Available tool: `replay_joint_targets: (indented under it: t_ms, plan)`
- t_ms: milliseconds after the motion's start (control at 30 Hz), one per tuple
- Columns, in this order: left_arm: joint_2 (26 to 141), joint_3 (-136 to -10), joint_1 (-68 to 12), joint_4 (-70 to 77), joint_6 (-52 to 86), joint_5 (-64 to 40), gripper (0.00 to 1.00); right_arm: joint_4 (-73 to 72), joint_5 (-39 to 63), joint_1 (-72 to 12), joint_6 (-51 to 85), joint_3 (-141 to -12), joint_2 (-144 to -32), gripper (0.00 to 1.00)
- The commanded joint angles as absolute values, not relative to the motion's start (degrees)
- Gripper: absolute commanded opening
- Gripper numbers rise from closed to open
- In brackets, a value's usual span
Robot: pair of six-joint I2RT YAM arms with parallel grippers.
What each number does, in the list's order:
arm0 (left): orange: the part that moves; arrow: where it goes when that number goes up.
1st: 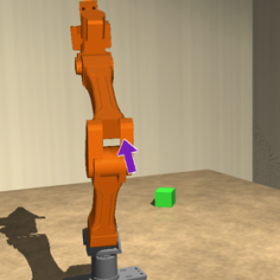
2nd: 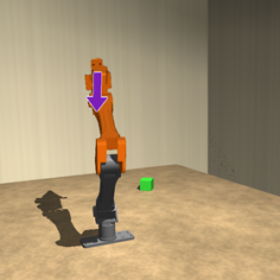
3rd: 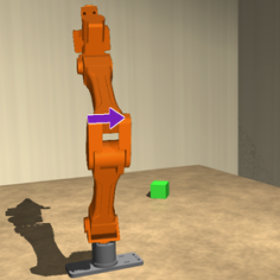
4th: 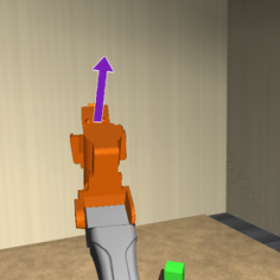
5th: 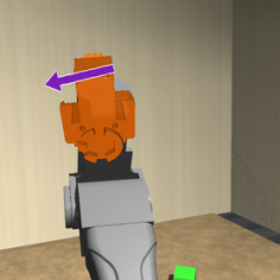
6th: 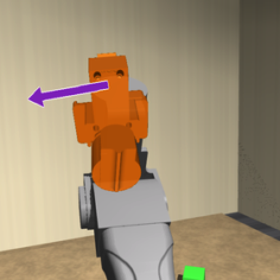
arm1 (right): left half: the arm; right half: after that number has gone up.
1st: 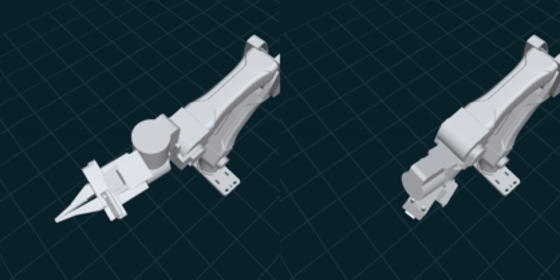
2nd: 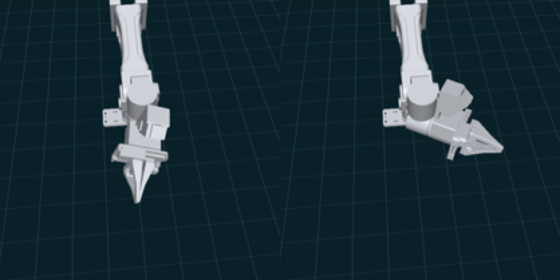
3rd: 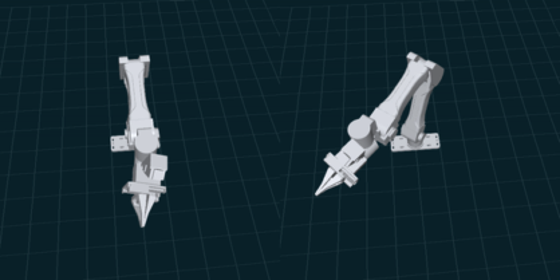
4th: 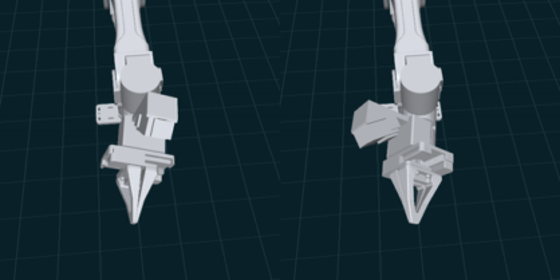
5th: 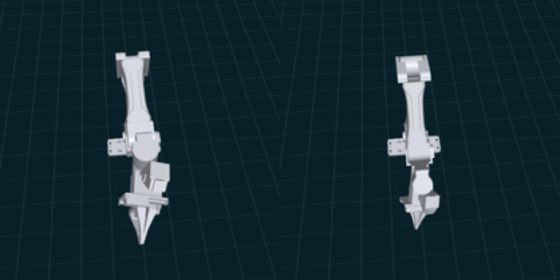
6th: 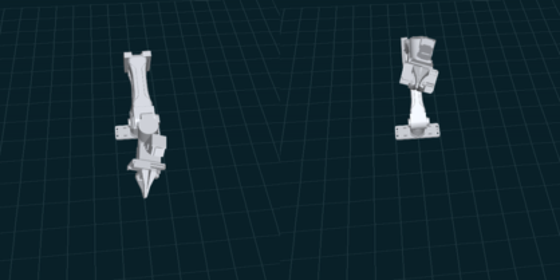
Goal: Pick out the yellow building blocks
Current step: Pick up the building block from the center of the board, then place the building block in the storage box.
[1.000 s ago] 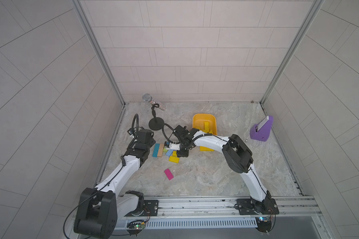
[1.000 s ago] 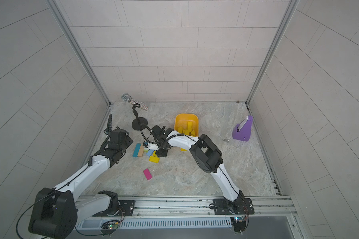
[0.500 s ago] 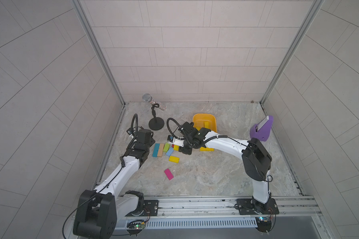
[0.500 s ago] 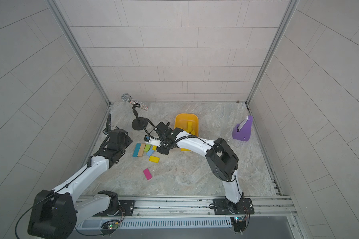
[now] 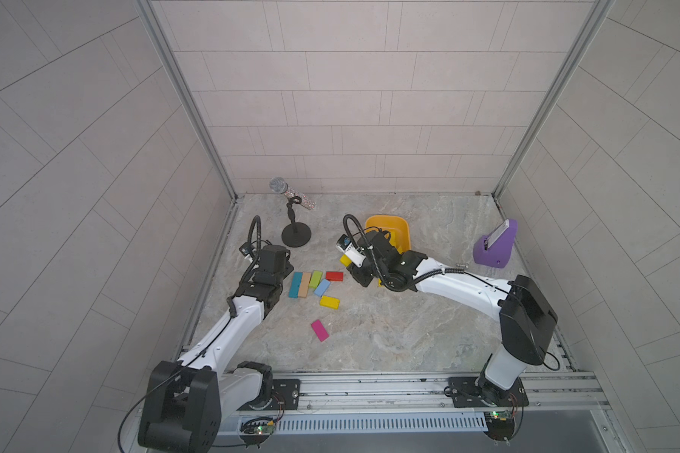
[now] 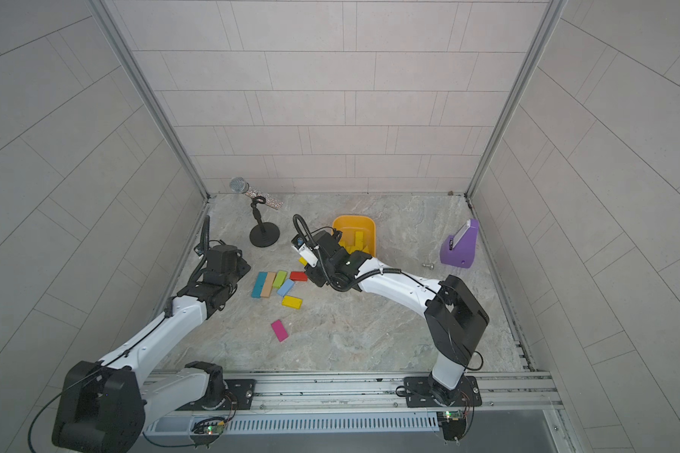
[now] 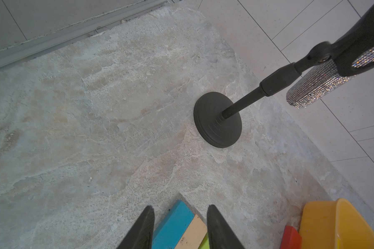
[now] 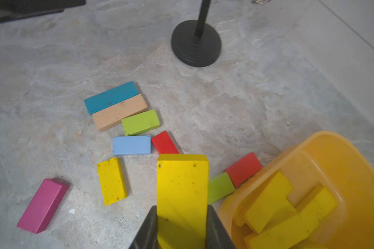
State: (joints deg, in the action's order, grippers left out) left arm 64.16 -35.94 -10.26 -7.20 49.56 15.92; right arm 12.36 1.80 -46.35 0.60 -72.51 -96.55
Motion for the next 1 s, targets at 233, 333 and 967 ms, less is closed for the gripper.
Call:
replay_joint_targets:
  t_ms: [233, 333, 967]
  plan:
    - [62.6, -35.0, -9.8, -7.9, 50.4, 17.9, 0.45, 16.6, -9.8, -37.5, 29.8, -75.3, -99.0, 0.04]
    - [62.4, -34.9, -9.7, -7.9, 50.4, 17.9, 0.45, 21.3, -6.1, -34.7, 32.5, -79.3, -103.1, 0.02]
    - [61.4, -34.6, -9.4, -8.1, 50.2, 18.6, 0.45, 33.7, -6.6, -29.3, 36.3, -96.8, -123.3, 0.04]
